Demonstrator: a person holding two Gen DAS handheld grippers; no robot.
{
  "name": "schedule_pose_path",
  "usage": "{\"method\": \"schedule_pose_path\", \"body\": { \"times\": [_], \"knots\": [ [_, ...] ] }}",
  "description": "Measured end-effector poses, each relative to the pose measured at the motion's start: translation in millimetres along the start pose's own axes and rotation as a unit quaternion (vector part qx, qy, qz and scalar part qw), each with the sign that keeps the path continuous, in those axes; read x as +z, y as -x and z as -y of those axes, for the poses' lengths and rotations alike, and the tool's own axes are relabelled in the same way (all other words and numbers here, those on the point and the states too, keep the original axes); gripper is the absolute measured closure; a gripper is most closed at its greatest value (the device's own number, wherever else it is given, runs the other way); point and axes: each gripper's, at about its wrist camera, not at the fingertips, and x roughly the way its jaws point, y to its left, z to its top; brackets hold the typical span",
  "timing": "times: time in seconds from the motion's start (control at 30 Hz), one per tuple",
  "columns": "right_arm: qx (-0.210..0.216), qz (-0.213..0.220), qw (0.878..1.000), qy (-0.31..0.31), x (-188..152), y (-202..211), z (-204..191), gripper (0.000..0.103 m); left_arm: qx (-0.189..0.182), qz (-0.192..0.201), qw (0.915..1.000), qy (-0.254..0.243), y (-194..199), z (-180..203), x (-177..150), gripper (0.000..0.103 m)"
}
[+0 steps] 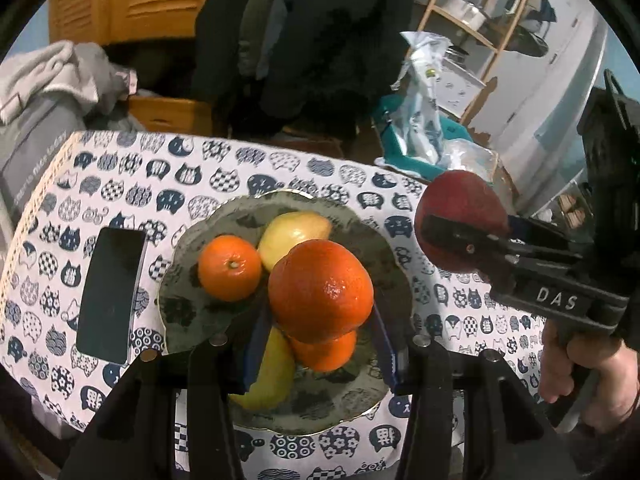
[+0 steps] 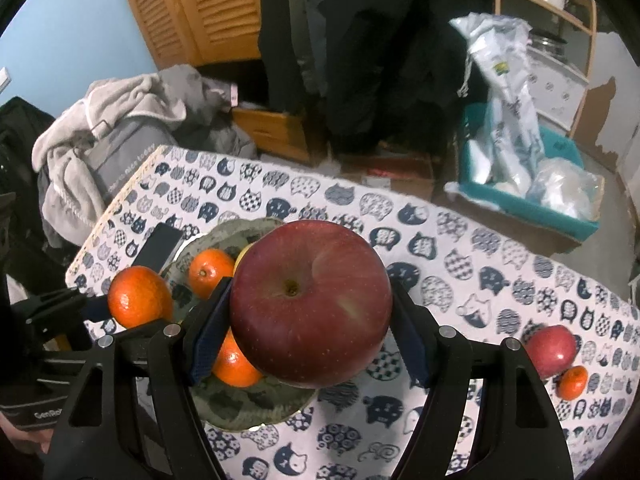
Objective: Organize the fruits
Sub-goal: 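Lower the mandarin and apple into the glass bowl and open both tools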
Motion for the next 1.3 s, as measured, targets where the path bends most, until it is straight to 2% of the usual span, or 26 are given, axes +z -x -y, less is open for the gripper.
{"method": "schedule_pose_path", "body": {
  "times": [0.33,0.6,0.87,0.93,1.07,1.3],
  "knots": [
    [0.000,-0.057,0.998,0.018,-12,-44,-9,0.029,0.006,-0.034,0.9985,0.042,-25,-24,-6,0.055],
    [0.009,-0.091,0.996,0.014,-21,-65,-11,0.029,0.013,-0.059,0.9970,0.048,-41,-29,-14,0.055],
    [0.009,-0.113,0.993,0.021,-30,-75,-14,0.029,0.021,-0.052,0.9976,0.039,-39,-26,-12,0.053],
    [0.008,-0.112,0.993,0.021,-30,-75,-15,0.028,0.024,-0.052,0.9976,0.038,-38,-25,-12,0.048],
    [0.010,-0.110,0.994,0.017,-30,-73,-14,0.028,0.023,-0.055,0.9974,0.040,-38,-25,-12,0.048],
    [0.013,-0.064,0.998,0.004,-15,-47,-6,0.028,0.018,-0.049,0.9978,0.041,-30,-23,-10,0.047]
  ]
}}
